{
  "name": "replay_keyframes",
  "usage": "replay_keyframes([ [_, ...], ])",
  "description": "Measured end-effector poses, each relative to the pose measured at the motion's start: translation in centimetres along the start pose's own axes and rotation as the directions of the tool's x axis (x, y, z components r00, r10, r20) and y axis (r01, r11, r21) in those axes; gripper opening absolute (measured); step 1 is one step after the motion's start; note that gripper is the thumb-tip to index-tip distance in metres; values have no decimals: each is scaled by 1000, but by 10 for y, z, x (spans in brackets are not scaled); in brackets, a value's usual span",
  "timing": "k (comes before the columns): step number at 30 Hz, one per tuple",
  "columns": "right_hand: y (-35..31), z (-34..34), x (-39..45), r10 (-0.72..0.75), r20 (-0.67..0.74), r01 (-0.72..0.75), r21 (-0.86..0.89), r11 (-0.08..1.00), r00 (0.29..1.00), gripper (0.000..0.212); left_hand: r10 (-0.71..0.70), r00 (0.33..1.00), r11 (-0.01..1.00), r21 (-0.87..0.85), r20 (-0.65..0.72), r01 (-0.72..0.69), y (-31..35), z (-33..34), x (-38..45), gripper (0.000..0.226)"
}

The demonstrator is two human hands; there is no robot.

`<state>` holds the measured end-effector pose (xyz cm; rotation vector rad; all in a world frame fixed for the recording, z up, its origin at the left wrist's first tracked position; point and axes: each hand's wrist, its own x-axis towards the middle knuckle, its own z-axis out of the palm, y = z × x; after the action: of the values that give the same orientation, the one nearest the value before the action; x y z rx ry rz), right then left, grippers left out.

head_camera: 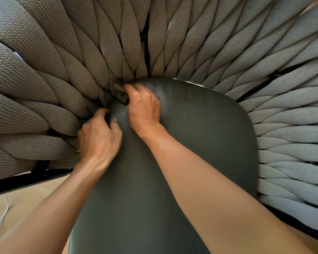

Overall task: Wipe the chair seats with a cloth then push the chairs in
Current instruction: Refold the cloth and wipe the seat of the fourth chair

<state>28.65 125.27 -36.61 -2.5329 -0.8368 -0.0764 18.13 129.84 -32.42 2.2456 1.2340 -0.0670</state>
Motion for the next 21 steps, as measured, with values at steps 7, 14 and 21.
replay_keyframes([
  [7,89,-30,-15,-9,-136,-1,-69,998,991,30,66,998,996,59,3,-66,-5,13,-7,46],
  [14,182,-86,-45,170,-157,-200,-199,959,973,36,120,992,987,109,-25,-117,-9,24,-14,54],
  [21,208,-104,-49,402,-216,-451,-280,848,890,39,138,990,977,165,-10,-135,-7,21,-13,56],
])
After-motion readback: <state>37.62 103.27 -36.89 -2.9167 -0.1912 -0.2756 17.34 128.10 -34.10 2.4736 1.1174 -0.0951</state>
